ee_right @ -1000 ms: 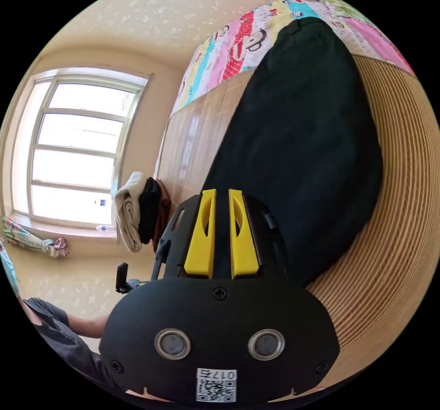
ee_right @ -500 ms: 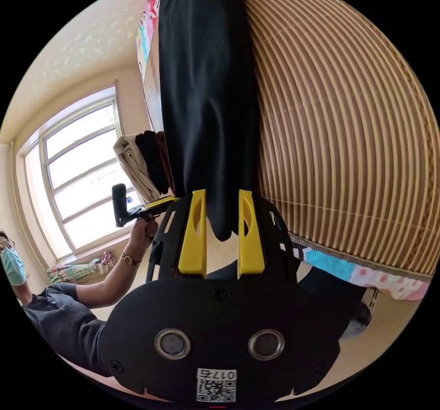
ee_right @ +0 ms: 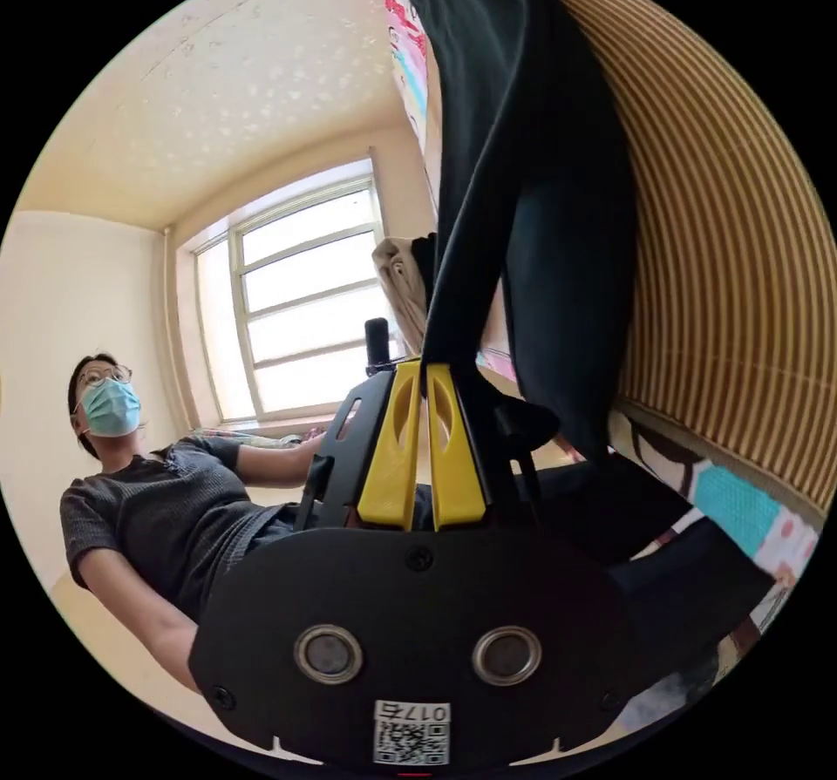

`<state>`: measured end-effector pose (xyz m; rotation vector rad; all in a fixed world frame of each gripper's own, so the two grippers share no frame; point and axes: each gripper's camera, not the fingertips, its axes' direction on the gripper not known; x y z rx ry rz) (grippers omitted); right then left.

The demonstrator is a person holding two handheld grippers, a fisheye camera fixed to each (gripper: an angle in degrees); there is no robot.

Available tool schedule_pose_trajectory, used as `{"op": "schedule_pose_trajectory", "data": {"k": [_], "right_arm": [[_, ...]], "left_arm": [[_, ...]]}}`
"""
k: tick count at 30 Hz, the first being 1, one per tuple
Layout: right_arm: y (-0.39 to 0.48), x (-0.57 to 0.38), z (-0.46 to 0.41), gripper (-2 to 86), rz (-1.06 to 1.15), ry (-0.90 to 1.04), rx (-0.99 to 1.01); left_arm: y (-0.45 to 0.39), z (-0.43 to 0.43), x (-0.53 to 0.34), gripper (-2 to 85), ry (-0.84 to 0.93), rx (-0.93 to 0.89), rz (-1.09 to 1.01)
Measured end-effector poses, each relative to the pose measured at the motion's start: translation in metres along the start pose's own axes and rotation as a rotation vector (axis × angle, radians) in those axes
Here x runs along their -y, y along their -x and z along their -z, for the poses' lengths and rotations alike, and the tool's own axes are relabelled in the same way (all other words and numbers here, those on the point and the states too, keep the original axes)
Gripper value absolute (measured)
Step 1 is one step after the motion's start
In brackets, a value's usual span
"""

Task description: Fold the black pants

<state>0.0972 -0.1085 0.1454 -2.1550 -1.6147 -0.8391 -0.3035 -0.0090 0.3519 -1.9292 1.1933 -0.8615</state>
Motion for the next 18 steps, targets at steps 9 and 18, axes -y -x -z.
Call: {"op": "schedule_pose_trajectory", "data": {"k": [9,18], "right_arm": [[-0.033,0.026,-0.011,4.0,-0.190,-0.002,-0.421],[-0.030,0.058,0.032,11.0,-0.130,-0.122,-0.396]], "left_arm": [[0.041,-0.027,0.000,2.0,0.061,0.257,0.225],[0.022,0.025,0.019,10.4,-0.122,0.243,0.256]]}}
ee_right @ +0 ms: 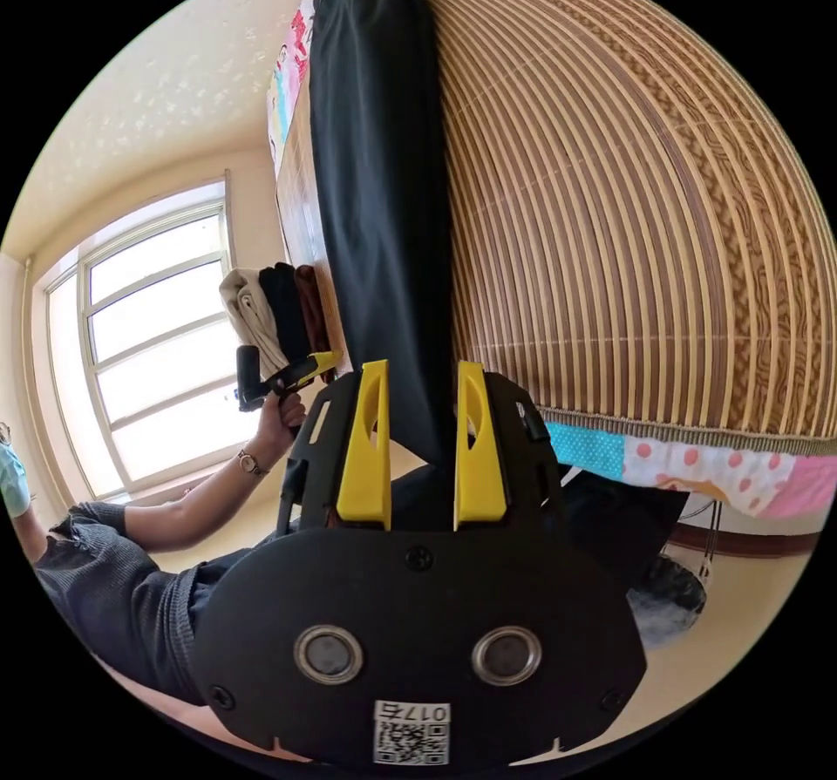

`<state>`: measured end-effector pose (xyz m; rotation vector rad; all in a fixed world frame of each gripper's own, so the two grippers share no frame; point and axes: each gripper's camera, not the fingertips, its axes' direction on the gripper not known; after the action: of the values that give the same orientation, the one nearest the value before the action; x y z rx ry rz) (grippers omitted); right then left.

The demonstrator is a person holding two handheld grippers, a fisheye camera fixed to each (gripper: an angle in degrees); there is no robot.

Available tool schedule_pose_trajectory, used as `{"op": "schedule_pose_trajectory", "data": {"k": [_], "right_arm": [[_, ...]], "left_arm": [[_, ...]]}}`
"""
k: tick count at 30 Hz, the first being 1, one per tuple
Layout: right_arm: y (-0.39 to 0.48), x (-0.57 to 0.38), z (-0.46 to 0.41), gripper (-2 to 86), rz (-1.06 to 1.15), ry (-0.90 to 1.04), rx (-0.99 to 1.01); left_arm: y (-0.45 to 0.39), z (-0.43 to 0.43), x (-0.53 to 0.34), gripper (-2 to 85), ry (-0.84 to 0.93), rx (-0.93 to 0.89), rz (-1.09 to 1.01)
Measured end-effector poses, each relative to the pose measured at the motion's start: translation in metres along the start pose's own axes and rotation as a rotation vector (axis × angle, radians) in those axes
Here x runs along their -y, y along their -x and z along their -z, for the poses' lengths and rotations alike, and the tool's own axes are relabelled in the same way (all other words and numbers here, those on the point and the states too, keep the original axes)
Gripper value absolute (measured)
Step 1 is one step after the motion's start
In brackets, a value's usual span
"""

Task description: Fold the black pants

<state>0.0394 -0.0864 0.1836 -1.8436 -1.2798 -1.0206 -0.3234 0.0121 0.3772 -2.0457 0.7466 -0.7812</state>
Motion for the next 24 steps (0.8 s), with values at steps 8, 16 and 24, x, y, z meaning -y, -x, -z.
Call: {"op": "schedule_pose_trajectory", "data": {"k": [8,16,24], "right_arm": [[0.002,0.037,-0.040,4.4,0.072,0.183,-0.098],[-0.006,-0.017,0.001,4.1,0.066,0.207,-0.253],[-0.066,0.026,0.069,10.9,0.027,-0.117,0.086]], "left_arm": [[-0.038,-0.024,0.041,6.4,0.160,0.236,-0.131],[-0.074,-0.034,-0.031,2.4,0.310,0.060,-0.249],[-0.067,-0.006,0.017,14.4,0.145,-0.227,-0.215]]}}
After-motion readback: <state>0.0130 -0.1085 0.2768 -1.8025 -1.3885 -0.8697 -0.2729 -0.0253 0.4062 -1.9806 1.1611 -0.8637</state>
